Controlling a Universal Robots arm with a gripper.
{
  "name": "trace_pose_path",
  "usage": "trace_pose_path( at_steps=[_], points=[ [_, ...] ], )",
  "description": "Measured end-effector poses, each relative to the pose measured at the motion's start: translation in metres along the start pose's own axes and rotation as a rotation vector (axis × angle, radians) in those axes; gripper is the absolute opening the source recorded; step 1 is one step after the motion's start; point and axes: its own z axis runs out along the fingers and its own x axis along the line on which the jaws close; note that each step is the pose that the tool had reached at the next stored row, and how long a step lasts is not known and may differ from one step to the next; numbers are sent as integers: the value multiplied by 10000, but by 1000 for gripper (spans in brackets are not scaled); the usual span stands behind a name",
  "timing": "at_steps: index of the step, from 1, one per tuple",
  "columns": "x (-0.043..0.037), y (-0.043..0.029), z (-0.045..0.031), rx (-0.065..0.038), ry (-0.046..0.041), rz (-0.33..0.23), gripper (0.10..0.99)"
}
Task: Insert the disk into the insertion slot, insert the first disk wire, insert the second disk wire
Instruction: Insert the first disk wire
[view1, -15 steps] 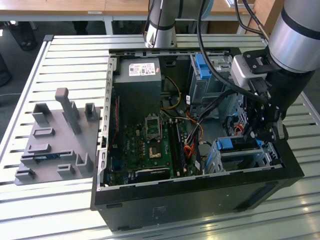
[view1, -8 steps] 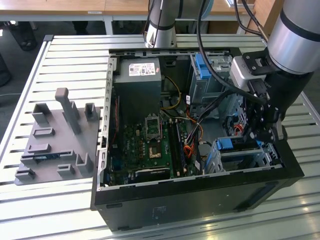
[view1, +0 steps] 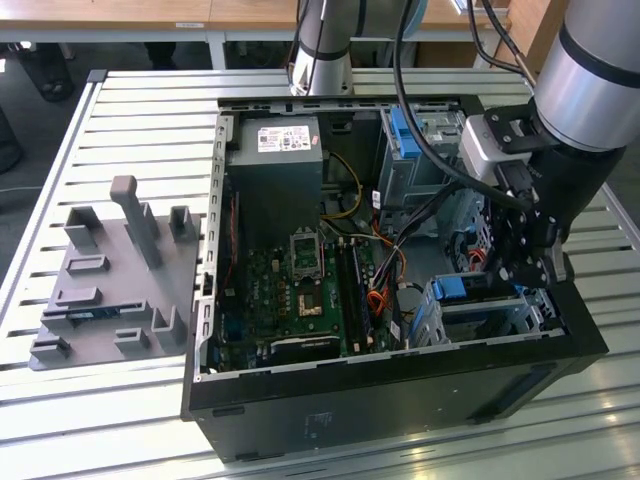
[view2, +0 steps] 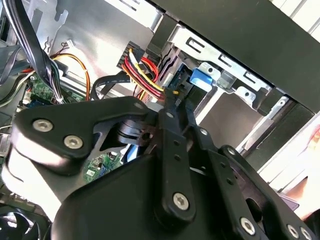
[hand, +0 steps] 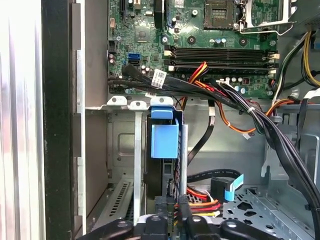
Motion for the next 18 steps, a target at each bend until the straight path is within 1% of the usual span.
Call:
trace_pose_path(
  at_steps=[1,3,4,8,10,11,12,13,14,16,18],
  points=[
    [0,0,0,1,1,0,231],
    [0,-1,-5,1,1,-1,231],
    [0,-2,-18,1,0,-1,298],
    [-1,-10,-123,0,1,-1,298],
    [-1,-15,-130,-20,3,-2,298],
    [-1,-20,-130,-53,3,-1,298],
    [-1,-28,-131,-95,5,-1,286],
    [-1,-36,-132,-144,7,0,224],
    [-1,-42,-134,-184,7,0,224],
    [-1,-43,-138,-211,5,2,106],
    [-1,-43,-142,-216,5,1,106]
  ],
)
